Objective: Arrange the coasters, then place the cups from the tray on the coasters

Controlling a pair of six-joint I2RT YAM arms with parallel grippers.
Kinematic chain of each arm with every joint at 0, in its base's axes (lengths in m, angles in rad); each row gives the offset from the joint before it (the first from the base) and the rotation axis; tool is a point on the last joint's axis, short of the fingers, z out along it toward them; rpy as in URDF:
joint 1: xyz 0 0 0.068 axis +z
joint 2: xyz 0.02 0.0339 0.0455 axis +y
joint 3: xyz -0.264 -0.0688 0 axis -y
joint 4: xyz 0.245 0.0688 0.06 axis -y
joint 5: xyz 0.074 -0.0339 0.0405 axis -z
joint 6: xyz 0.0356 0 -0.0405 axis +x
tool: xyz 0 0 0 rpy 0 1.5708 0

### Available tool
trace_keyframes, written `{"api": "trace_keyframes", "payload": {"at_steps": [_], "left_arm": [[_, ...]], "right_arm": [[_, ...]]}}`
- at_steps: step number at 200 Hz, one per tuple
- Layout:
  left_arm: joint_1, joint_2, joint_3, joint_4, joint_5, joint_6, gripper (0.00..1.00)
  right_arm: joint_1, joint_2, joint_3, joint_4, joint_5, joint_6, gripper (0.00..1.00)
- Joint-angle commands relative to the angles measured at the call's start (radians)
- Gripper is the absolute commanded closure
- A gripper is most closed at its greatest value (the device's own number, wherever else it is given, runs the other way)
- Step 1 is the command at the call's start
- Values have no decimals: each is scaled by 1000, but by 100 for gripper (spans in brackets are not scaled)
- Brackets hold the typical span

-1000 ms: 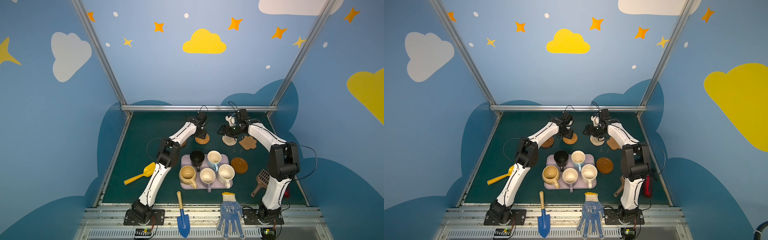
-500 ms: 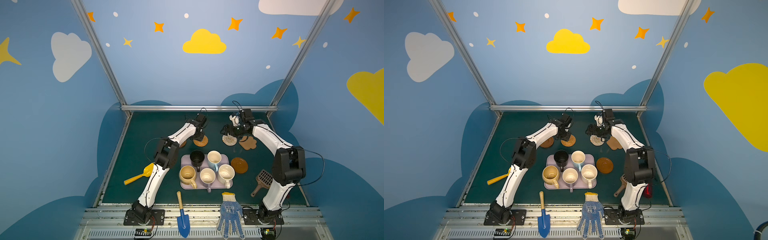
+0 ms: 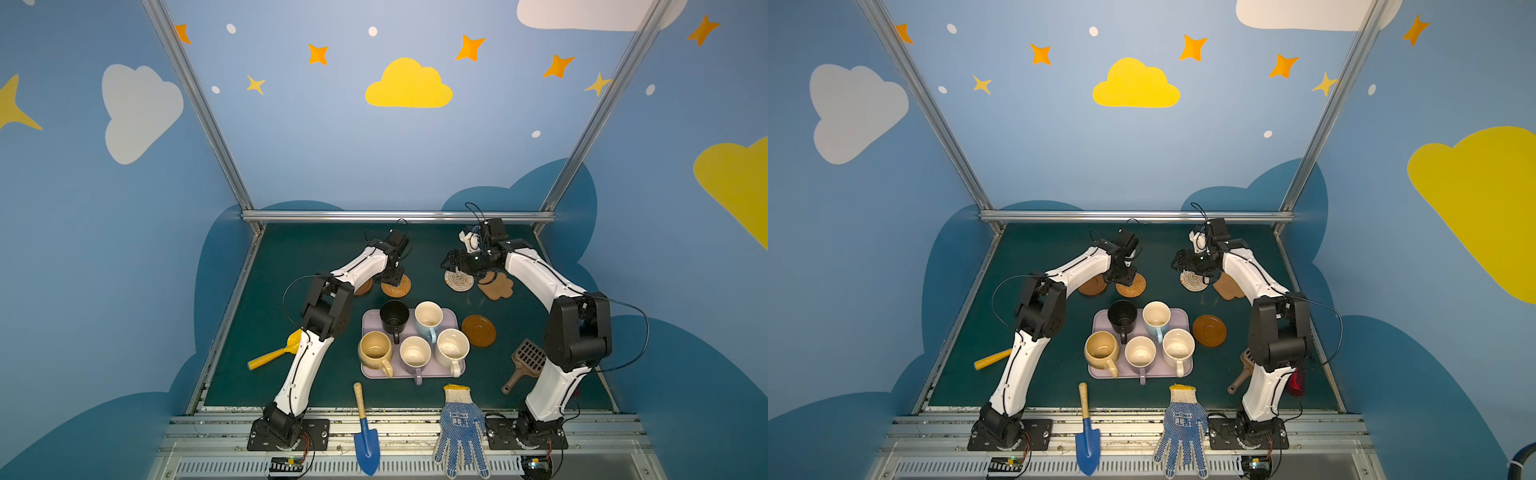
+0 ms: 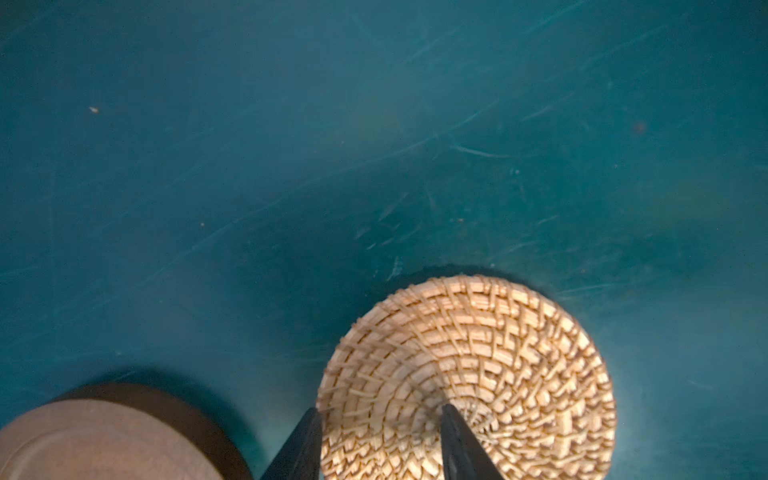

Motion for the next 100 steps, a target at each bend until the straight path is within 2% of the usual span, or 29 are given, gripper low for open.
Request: {"api": "trace_keyframes", "payload": {"at_steps": [1, 36, 72, 100], "left_arm": [[23, 23, -25, -71, -52, -23, 52], [35, 63, 38, -77, -65, -47, 51], [34, 61, 38, -61, -54, -48, 50], [30, 43, 30, -31, 3, -51, 43]], "right_arm": [[-5, -32, -8, -6, -4, -9, 11], [-7, -22, -8, -5, -13, -9, 11], [-10, -25, -10, -4, -11, -12, 11], [-13, -16, -2, -4, -20, -9, 11]]}}
